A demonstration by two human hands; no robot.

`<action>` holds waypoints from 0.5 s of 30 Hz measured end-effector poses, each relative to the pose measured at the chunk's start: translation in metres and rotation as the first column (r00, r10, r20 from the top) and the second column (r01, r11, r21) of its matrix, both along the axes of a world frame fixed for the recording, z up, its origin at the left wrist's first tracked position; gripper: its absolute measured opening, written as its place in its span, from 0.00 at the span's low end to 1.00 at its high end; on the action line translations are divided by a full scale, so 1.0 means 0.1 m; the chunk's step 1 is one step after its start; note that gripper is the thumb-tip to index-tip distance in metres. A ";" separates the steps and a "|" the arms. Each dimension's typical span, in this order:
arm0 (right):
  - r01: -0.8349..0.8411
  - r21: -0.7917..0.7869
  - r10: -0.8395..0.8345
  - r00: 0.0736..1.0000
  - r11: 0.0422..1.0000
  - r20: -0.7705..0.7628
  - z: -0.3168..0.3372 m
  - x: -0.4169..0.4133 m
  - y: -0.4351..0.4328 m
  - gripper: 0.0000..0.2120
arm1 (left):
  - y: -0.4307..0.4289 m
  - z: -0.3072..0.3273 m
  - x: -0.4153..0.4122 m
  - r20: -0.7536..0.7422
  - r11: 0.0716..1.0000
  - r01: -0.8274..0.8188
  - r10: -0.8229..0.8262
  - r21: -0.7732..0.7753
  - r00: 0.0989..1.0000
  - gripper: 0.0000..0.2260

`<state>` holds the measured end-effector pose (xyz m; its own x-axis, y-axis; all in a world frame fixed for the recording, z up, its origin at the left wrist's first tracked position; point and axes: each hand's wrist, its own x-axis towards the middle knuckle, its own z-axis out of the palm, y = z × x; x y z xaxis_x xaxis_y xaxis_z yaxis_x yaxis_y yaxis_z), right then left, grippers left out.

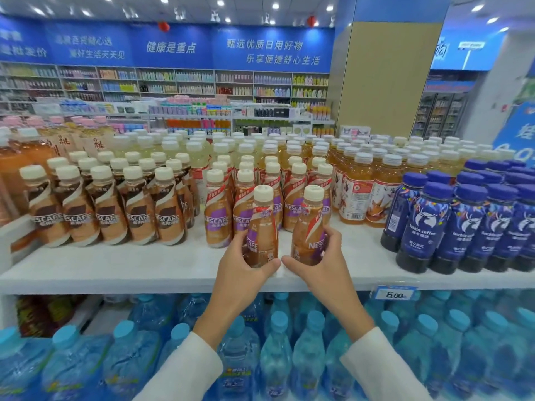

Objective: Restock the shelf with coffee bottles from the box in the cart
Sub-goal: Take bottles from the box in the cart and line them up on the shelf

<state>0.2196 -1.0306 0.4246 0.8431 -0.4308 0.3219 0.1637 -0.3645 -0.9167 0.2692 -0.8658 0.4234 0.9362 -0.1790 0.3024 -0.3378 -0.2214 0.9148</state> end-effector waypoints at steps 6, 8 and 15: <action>0.158 -0.092 -0.160 0.987 0.983 -0.013 -0.03 -0.01 0.00 0.40 | -0.04 -0.05 -0.03 0.045 0.983 -0.176 0.174 0.056 0.984 0.40; 0.172 -0.113 -0.176 0.984 0.979 -0.022 -0.04 0.00 0.01 0.39 | -0.06 -0.04 -0.05 0.050 0.981 -0.187 0.184 0.060 0.982 0.38; 0.037 -0.101 -0.047 0.994 0.994 -0.100 -0.03 -0.02 -0.07 0.32 | -0.04 -0.02 -0.02 0.061 0.987 -0.139 0.135 0.079 0.989 0.30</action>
<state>0.2176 -1.0378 0.4219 0.8556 -0.4368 0.2778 0.0540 -0.4584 -0.8871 0.2668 -0.8700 0.4212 0.9360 -0.0768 0.3436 -0.3484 -0.3435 0.8721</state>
